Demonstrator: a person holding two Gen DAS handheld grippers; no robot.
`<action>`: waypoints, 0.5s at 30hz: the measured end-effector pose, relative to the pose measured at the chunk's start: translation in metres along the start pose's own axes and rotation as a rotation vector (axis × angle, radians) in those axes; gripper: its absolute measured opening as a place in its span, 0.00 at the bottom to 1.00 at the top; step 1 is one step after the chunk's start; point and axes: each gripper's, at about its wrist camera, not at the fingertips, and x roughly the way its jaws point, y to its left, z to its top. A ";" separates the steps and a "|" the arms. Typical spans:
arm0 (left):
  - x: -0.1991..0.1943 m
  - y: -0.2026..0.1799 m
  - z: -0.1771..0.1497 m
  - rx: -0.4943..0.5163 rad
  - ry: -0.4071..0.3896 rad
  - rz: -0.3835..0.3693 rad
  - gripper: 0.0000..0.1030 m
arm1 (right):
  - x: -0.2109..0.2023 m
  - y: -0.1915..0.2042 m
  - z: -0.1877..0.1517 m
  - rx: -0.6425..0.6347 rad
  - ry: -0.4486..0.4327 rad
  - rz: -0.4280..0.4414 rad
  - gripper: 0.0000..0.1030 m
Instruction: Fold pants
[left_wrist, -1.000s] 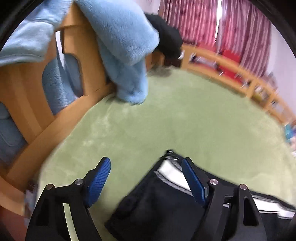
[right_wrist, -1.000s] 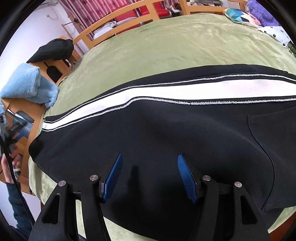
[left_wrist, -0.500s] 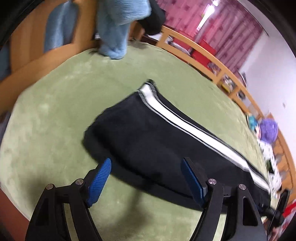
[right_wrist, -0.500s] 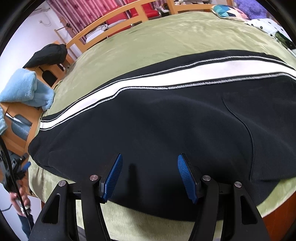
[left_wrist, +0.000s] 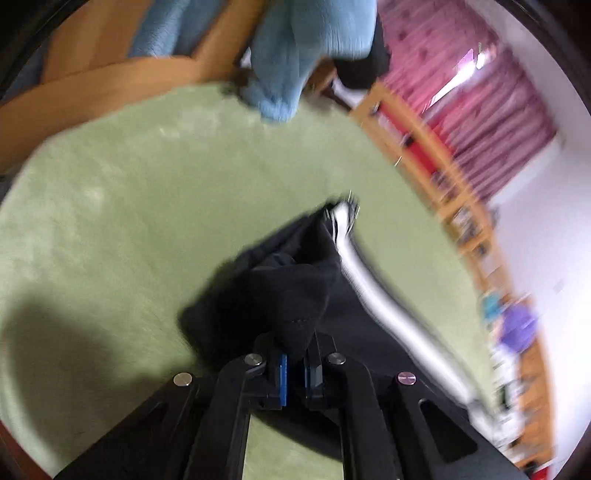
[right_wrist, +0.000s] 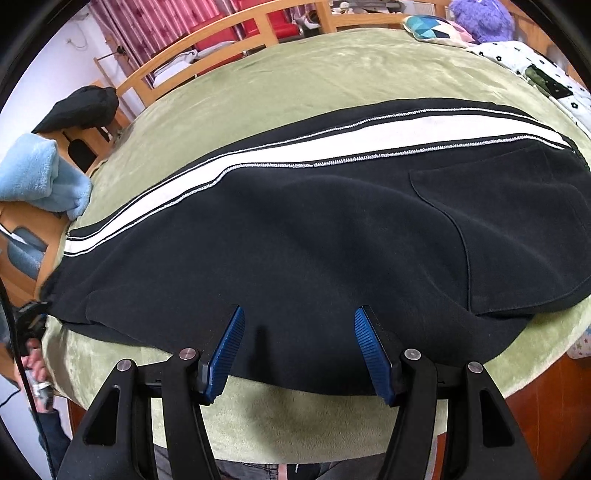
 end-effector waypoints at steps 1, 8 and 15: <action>-0.011 0.001 0.004 -0.002 -0.007 -0.015 0.06 | -0.001 0.000 -0.002 0.000 -0.001 0.001 0.60; 0.019 -0.002 -0.004 0.058 0.083 0.163 0.11 | -0.001 -0.016 -0.006 0.008 0.009 0.043 0.60; -0.012 -0.018 -0.022 0.078 -0.003 0.179 0.74 | -0.028 -0.047 -0.010 0.026 -0.048 0.080 0.60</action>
